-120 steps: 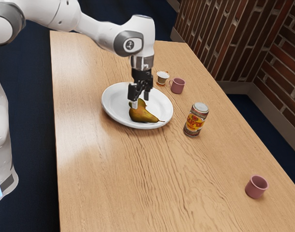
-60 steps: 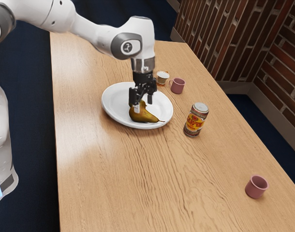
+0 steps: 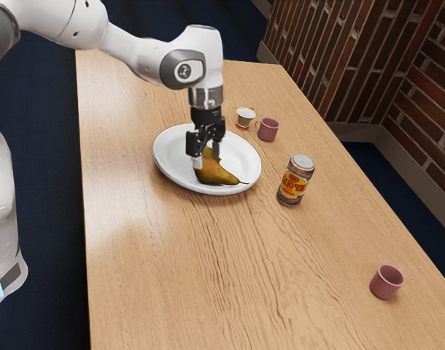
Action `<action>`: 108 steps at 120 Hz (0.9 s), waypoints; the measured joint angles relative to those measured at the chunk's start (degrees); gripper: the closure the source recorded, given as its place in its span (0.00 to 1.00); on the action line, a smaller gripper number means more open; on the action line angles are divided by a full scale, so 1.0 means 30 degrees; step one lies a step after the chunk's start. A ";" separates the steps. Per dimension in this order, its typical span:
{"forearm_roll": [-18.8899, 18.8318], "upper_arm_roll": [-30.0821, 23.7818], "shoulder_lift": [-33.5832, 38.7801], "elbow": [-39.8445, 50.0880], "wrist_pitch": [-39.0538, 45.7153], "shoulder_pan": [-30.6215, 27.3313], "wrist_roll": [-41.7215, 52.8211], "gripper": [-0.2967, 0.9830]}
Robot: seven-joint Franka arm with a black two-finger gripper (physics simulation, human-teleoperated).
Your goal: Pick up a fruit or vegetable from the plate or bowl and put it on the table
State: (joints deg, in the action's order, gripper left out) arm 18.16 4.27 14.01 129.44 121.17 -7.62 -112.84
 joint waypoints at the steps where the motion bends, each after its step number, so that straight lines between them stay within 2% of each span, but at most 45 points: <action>1: -0.0007 0.0006 -0.0036 -0.0006 0.0003 -0.0028 0.0009 0.23; 60: -0.0011 0.0040 -0.1090 -0.0157 0.0982 -0.0046 0.0399 0.23; 108: 0.0463 0.0043 -0.2025 -0.0163 0.1590 -0.0115 0.0739 0.23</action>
State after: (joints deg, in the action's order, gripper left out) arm 19.55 4.40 7.94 128.95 125.95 -7.97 -110.62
